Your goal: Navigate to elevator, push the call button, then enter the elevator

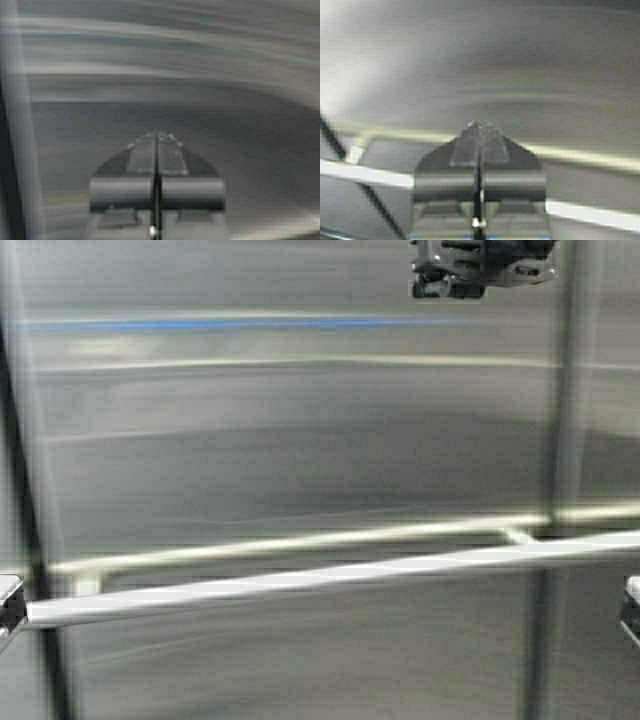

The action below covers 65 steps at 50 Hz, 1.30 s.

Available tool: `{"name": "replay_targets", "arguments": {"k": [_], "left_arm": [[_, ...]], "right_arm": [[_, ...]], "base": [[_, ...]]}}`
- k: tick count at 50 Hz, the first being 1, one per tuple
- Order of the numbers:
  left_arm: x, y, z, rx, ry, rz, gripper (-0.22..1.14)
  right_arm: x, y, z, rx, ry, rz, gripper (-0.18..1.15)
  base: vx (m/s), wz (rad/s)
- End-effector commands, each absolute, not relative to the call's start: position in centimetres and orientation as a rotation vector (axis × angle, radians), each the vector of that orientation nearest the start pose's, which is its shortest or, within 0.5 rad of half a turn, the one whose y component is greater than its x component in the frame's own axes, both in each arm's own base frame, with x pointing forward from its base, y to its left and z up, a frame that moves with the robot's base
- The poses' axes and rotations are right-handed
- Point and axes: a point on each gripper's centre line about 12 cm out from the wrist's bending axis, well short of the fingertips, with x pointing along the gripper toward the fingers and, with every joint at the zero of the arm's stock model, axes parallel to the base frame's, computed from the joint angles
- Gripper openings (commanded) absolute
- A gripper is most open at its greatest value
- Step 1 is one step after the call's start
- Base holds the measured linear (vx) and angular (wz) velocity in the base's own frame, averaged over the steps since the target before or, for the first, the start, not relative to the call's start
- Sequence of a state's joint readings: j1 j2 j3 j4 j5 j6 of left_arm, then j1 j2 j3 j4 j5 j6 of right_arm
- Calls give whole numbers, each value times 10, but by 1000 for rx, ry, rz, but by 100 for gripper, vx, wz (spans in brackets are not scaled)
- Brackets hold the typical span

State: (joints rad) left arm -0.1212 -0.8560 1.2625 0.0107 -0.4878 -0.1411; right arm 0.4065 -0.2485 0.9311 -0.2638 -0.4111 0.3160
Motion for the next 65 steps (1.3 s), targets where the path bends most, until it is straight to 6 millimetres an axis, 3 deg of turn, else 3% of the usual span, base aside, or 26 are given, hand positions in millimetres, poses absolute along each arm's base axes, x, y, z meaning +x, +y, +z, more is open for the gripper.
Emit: {"name": "replay_targets", "arguments": {"k": [1, 25, 43, 53, 65], "left_arm": [[205, -26, 262, -137, -80, -133, 2], [209, -26, 258, -134, -58, -131, 3], [210, -26, 259, -133, -62, -131, 3], [212, -26, 266, -132, -79, -132, 3], [212, -26, 265, -132, -75, -131, 3]], "right_arm": [[302, 145, 218, 36, 267, 506, 6], [299, 147, 224, 46, 238, 519, 6], [309, 151, 213, 47, 271, 516, 6], [313, 152, 220, 44, 250, 517, 6], [305, 146, 219, 39, 251, 510, 6]], "base": [[4, 43], [3, 59], [0, 66], [1, 51], [6, 38]]}}
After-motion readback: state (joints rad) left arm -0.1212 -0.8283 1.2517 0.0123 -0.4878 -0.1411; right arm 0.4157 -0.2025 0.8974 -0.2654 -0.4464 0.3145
